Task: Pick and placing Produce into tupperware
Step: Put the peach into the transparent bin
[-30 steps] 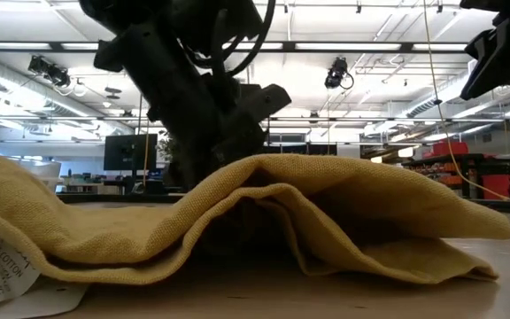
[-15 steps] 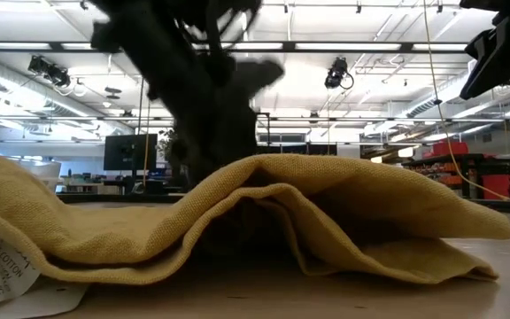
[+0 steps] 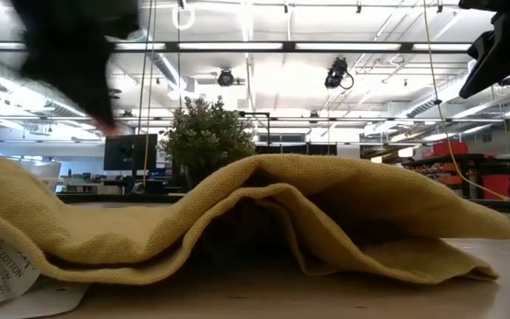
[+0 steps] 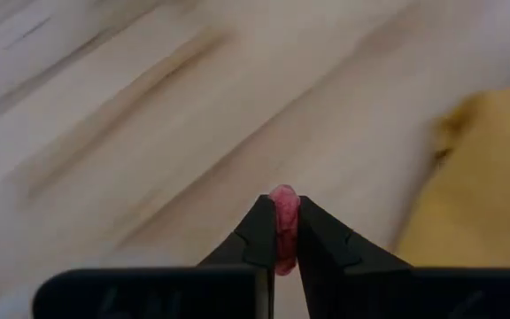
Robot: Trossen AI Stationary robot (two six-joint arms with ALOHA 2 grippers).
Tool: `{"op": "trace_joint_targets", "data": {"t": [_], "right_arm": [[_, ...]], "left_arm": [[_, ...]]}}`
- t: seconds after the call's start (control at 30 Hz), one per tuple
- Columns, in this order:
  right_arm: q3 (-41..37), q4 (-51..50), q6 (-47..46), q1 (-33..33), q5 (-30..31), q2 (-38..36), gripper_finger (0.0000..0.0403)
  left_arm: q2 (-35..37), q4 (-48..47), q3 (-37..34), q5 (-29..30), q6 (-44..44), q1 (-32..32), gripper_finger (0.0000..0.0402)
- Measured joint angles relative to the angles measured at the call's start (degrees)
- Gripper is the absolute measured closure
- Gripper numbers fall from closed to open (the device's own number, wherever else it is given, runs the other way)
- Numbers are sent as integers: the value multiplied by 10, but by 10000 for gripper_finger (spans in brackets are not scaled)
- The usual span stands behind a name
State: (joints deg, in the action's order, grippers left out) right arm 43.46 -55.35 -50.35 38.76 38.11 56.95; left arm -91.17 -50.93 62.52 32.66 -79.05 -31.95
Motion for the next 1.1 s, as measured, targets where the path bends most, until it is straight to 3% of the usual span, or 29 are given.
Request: {"op": "trace_joint_targets", "data": {"t": [0.17, 0.3, 0.5, 0.77, 1.1], "right_arm": [[0, 5, -11, 0, 5, 0, 298], [0, 15, -12, 0, 6, 0, 298], [0, 19, -11, 0, 6, 0, 298], [0, 19, -4, 0, -2, 0, 298], [0, 32, 43, 16, -241, 15, 298]], "left_arm": [[9, -132, 0, -11, -245, -83, 353], [-9, -157, 0, -76, -333, -129, 343], [-44, -136, 0, -79, -329, -162, 340], [-64, -137, 0, -73, -296, -153, 289], [-63, -139, 0, -72, -298, -132, 240]]}}
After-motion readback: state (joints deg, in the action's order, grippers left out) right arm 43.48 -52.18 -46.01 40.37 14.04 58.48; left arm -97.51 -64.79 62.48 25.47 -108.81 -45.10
